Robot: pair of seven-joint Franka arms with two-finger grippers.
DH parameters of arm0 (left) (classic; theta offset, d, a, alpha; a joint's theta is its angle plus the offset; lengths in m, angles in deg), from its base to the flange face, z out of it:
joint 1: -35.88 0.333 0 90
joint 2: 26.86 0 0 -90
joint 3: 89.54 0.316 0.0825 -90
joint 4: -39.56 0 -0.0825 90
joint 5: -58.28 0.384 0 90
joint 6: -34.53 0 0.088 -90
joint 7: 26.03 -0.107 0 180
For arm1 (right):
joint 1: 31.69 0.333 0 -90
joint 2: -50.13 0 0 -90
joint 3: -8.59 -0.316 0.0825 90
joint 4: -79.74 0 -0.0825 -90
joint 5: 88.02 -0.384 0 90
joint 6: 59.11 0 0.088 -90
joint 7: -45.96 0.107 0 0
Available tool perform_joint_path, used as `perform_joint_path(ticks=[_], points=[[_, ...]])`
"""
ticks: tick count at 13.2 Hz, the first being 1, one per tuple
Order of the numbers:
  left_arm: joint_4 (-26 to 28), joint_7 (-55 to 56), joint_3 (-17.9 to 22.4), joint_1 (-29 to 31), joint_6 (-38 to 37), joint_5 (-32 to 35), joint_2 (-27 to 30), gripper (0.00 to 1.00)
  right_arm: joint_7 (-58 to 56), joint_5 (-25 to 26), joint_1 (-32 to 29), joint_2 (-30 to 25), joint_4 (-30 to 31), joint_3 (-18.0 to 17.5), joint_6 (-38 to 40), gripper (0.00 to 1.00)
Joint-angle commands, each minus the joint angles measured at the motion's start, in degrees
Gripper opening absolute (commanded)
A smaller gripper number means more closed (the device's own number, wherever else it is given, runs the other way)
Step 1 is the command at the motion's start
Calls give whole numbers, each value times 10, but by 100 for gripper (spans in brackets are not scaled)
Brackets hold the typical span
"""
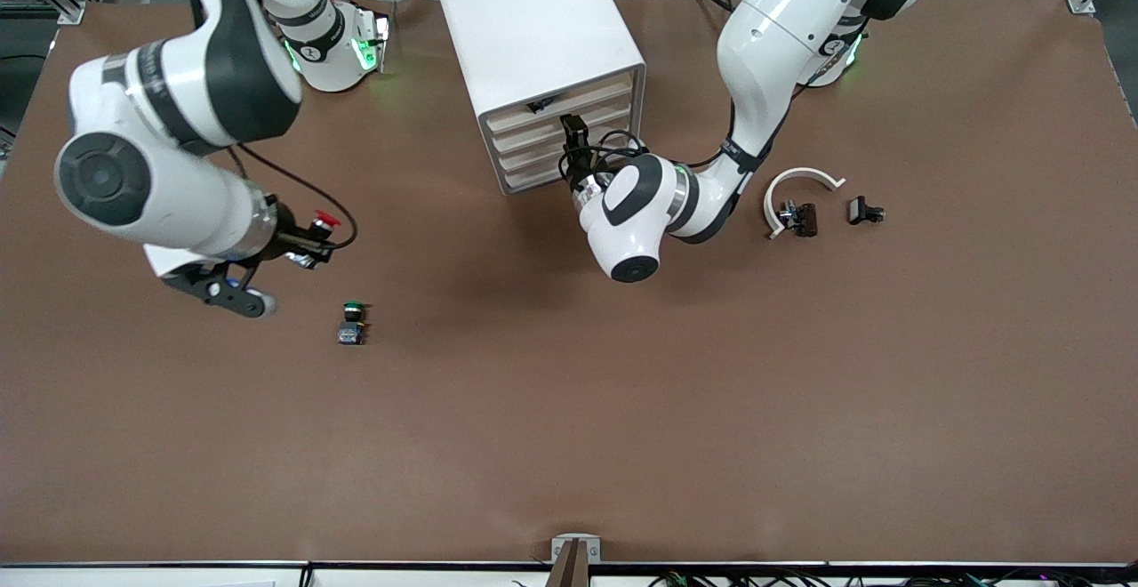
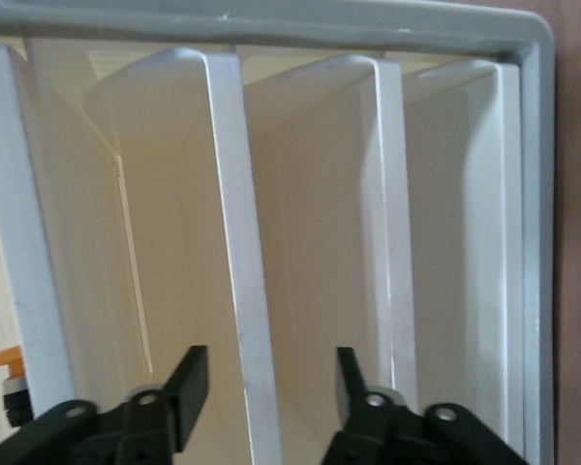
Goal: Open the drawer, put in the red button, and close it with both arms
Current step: 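Lift the red button with the right gripper while the left gripper pulls the drawer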
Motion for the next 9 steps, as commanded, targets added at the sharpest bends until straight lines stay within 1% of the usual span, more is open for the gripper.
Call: perform_joint_path(ticks=[1, 2, 5, 8, 9], points=[[-10, 13, 3, -3, -8, -10, -11, 11, 74, 4, 41, -10, -20, 5, 17, 0], [-10, 10, 3, -2, -8, -9, -11, 0, 97, 4, 53, -12, -20, 5, 17, 0], [-14, 8, 7, 6, -9, -5, -7, 0, 137, 5, 86, -13, -25, 6, 17, 0], [-16, 7, 10, 39, -8, 0, -4, 0, 159, 6, 101, -13, -35, 5, 17, 0], [-18, 6, 21, 42, -8, 0, -4, 0, 163, 6, 104, -13, -35, 5, 17, 0]])
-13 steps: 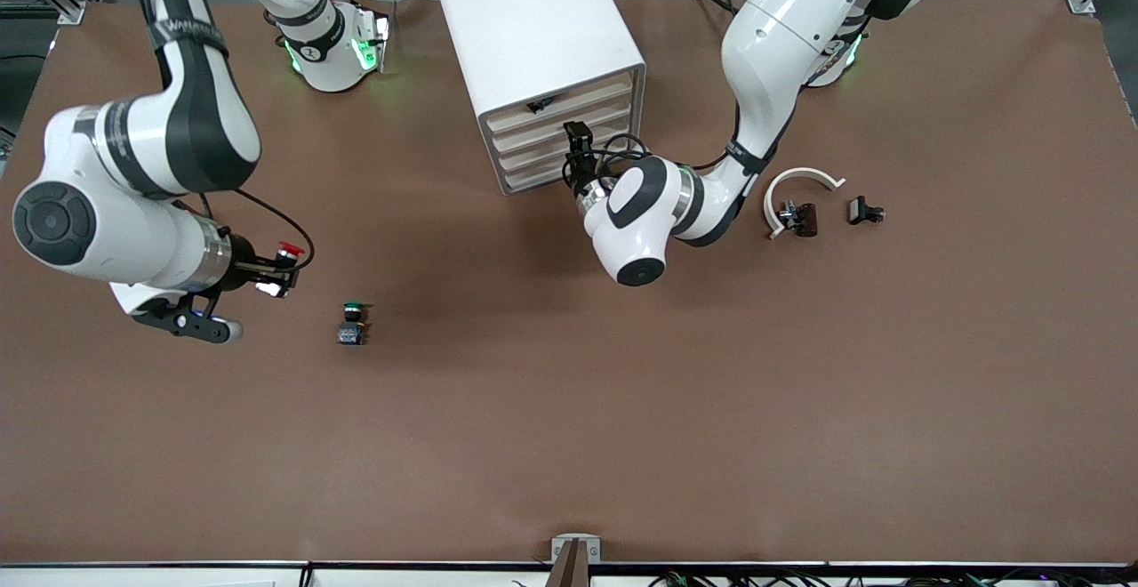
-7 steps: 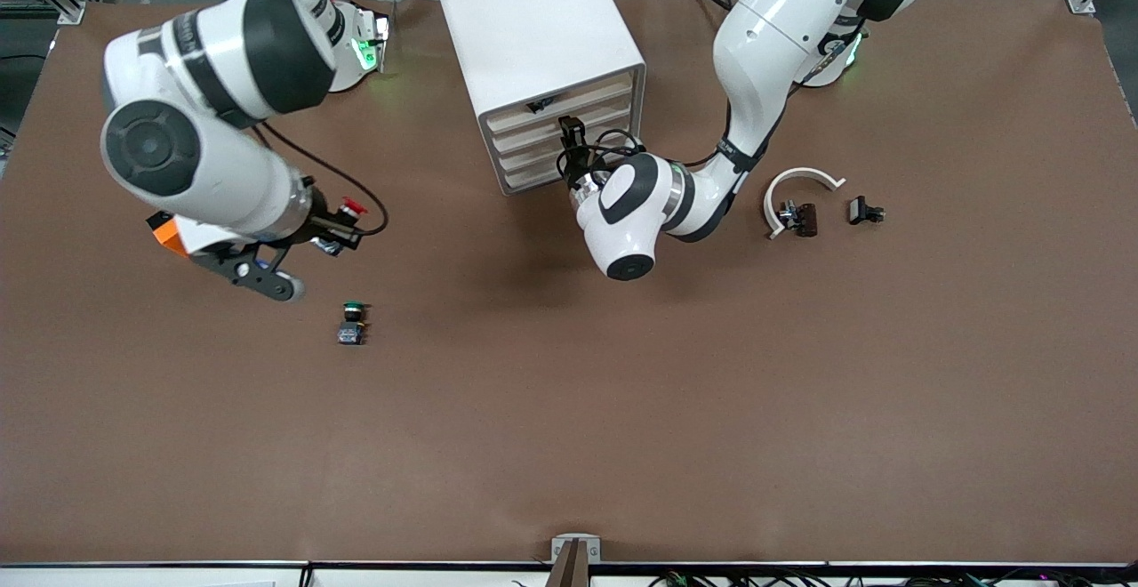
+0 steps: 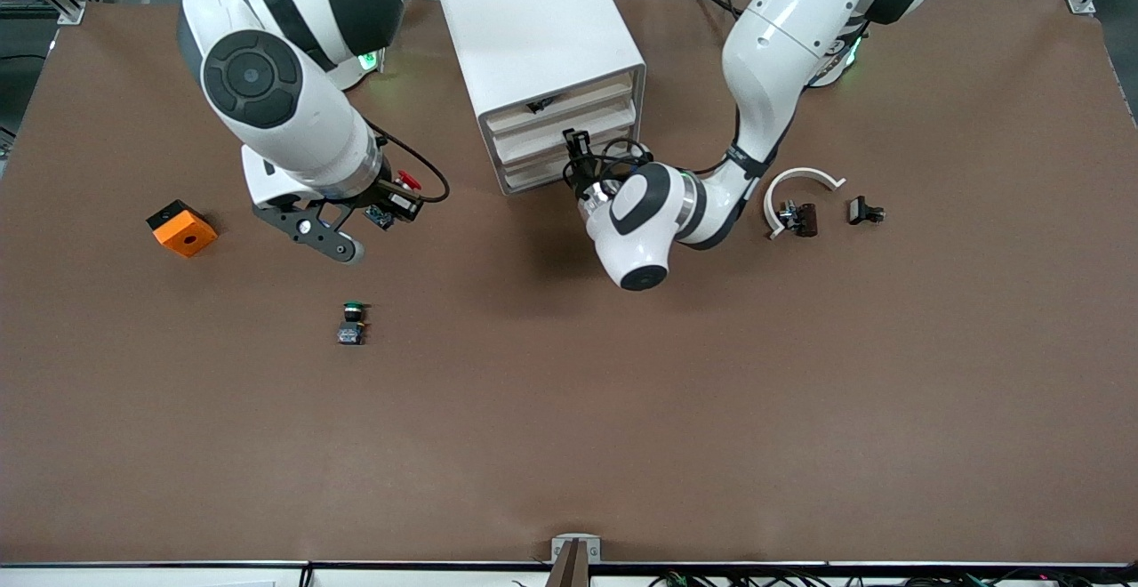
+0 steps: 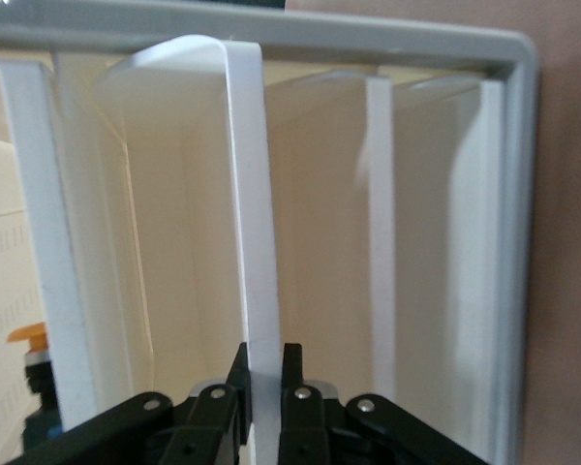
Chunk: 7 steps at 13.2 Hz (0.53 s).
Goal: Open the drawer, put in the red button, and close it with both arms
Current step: 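Lift the red button with the right gripper while the left gripper pulls the drawer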
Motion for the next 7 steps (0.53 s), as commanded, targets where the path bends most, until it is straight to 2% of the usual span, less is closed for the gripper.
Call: perform_joint_path(ticks=[1, 6, 7], points=[[-23, -4, 34, 14, 1, 5, -1, 0, 19, 4, 12, -5, -8, 5, 8, 0], [-64, -11, 77, 38, 7, 3, -2, 0, 94, 6, 53, -4, -13, 5, 4, 0], [-69, -15, 80, 43, 12, 2, -4, 6, 113, 6, 61, -3, -18, 4, 4, 0]])
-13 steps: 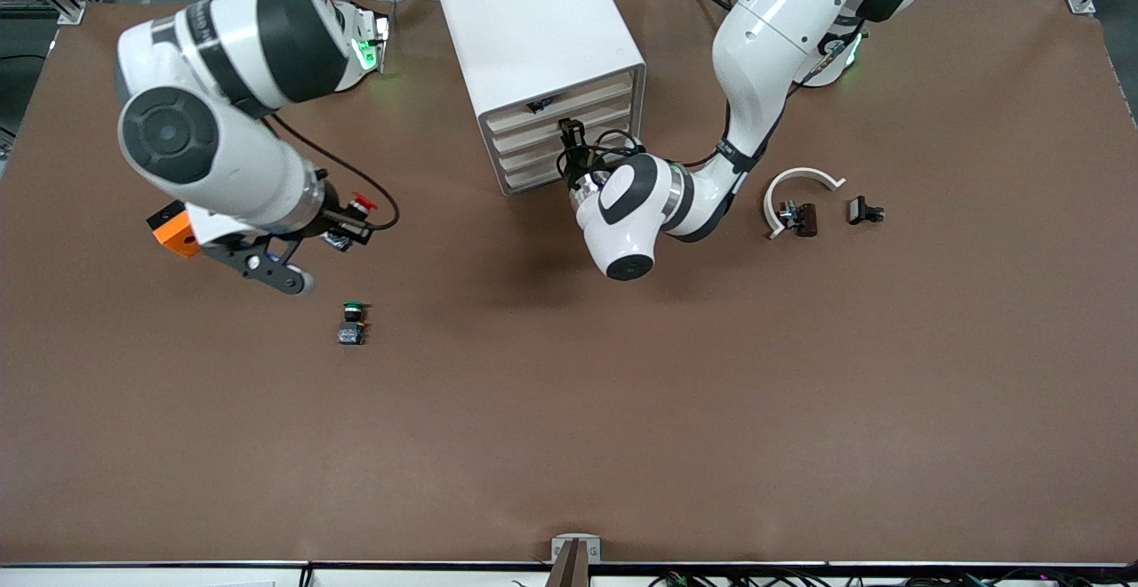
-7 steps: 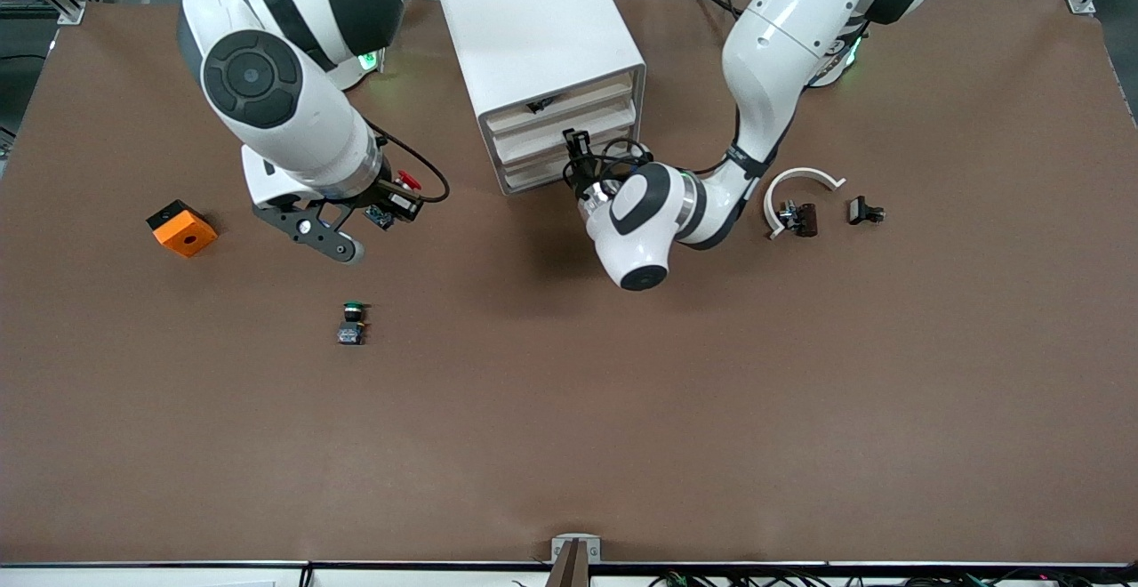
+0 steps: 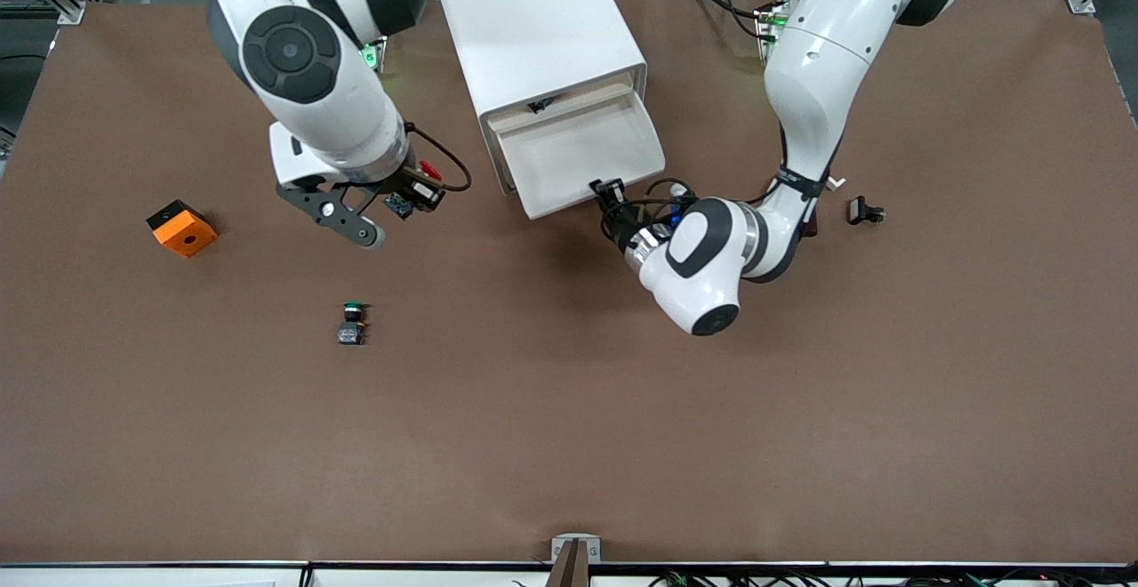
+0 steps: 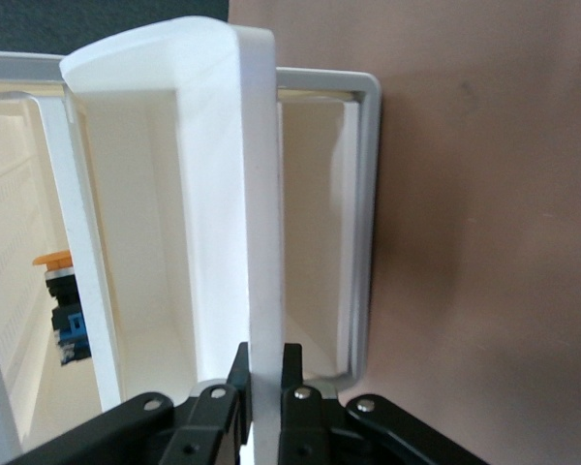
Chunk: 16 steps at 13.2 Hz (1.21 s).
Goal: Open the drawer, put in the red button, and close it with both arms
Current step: 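Carry the red button over the open drawer while the left gripper withdraws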
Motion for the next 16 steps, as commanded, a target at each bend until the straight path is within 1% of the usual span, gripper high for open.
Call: perform_joint_path(ticks=[1, 2, 5, 6, 9, 11, 13, 14, 16], points=[[-16, -29, 12, 17, 21, 2, -4, 53, 56, 5, 30, -3, -16, 4, 4, 0], [-16, -46, 12, 19, 21, 2, -2, 100, 76, 5, 42, -3, -16, 4, 4, 0], [-38, -68, 16, 36, 21, 7, 0, 100, 132, 5, 70, -1, -17, 4, 0, 0], [-47, -81, 28, 42, 21, 10, 0, 100, 158, 5, 84, 0, -17, 5, -14, 0], [-75, -121, 81, 43, 21, 41, 6, 100, 248, 4, 126, 13, -16, 5, -65, 0], [-77, -178, 114, 43, 21, 77, 11, 100, 303, 2, 147, 29, -11, 5, -106, 0], [-78, -233, 155, 43, 21, 81, 11, 100, 350, 3, 173, 56, -11, 5, -130, 0], [-78, -265, 173, 43, 21, 81, 12, 100, 372, 2, 177, 65, -9, 5, -145, 0], [-78, -305, 207, 41, 21, 82, 22, 100, 379, -2, 180, 84, -6, 5, -157, 0]])
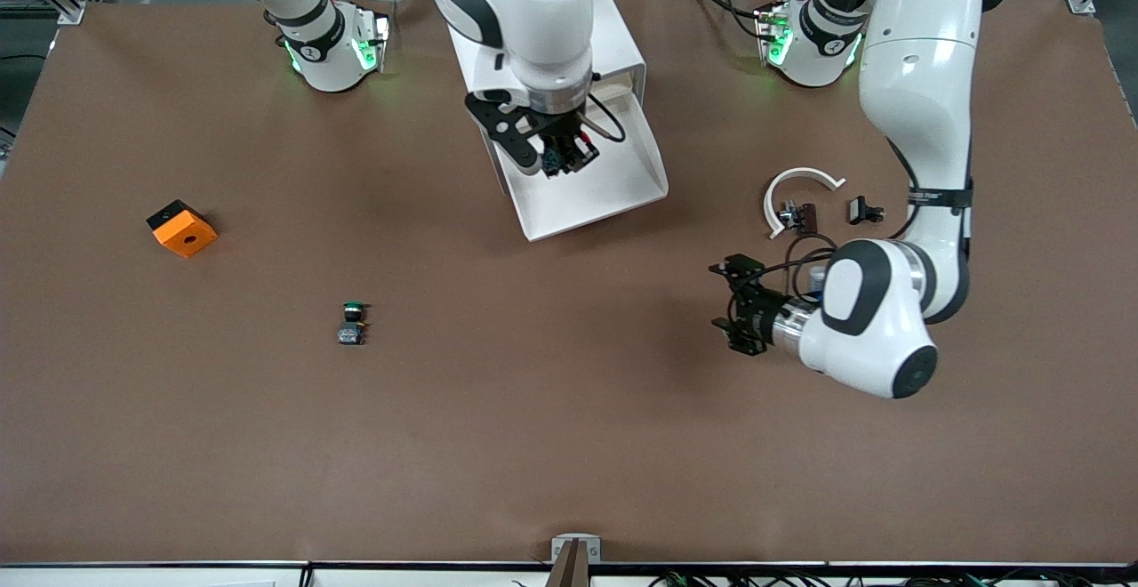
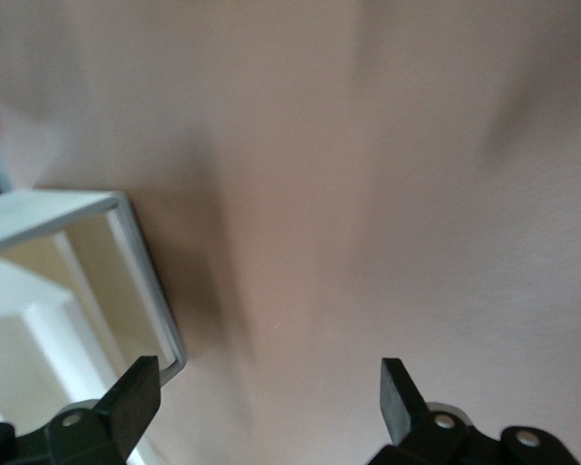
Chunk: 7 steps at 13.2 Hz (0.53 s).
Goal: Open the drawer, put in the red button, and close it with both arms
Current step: 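Carry the red button over the open drawer while the left gripper withdraws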
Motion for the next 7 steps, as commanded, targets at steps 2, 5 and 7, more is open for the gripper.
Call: perform_joint_path(ticks=[2, 5, 7], points=[[2, -80, 43, -4, -3, 15, 32, 100, 15, -4, 6, 24, 10, 4, -14, 0], [2, -137, 71, -1, -3, 15, 65, 100, 15, -4, 13, 30, 43, 4, -57, 0], [2, -180, 83, -1, -3, 15, 78, 100, 15, -4, 24, 42, 43, 4, -59, 0]])
